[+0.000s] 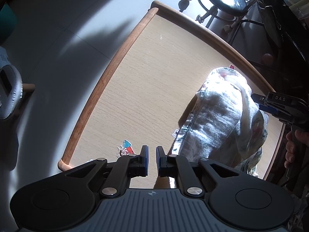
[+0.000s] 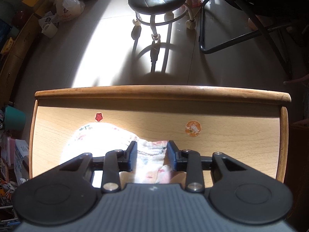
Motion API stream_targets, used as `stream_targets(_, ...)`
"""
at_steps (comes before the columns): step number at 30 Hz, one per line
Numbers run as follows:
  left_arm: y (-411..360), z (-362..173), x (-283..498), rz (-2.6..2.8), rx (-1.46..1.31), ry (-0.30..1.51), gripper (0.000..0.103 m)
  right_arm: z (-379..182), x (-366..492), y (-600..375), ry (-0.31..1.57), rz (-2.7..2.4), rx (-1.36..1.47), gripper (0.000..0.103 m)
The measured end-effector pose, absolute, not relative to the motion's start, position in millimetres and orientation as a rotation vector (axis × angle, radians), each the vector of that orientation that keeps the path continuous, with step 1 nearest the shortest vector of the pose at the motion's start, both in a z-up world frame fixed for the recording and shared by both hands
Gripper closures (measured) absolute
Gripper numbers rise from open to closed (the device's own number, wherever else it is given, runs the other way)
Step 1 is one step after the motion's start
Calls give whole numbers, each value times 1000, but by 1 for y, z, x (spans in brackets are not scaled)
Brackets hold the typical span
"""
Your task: Fold clothes
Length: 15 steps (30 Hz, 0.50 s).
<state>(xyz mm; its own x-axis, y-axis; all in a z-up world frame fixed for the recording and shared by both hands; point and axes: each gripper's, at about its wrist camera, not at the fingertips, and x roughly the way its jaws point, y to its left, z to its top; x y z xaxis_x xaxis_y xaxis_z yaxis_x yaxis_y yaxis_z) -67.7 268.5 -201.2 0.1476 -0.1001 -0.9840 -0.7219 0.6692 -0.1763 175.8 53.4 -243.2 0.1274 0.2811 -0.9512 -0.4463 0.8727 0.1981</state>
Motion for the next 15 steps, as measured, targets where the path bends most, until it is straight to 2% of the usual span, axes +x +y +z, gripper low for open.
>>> stream_targets(6, 271, -199, -69, 514, -754, 1372, 90, -245, 171, 56, 1320, 534, -182, 97)
stream_targets(15, 273, -196, -72, 512, -762, 1367, 90, -230, 166, 56, 1270, 554, -163, 102)
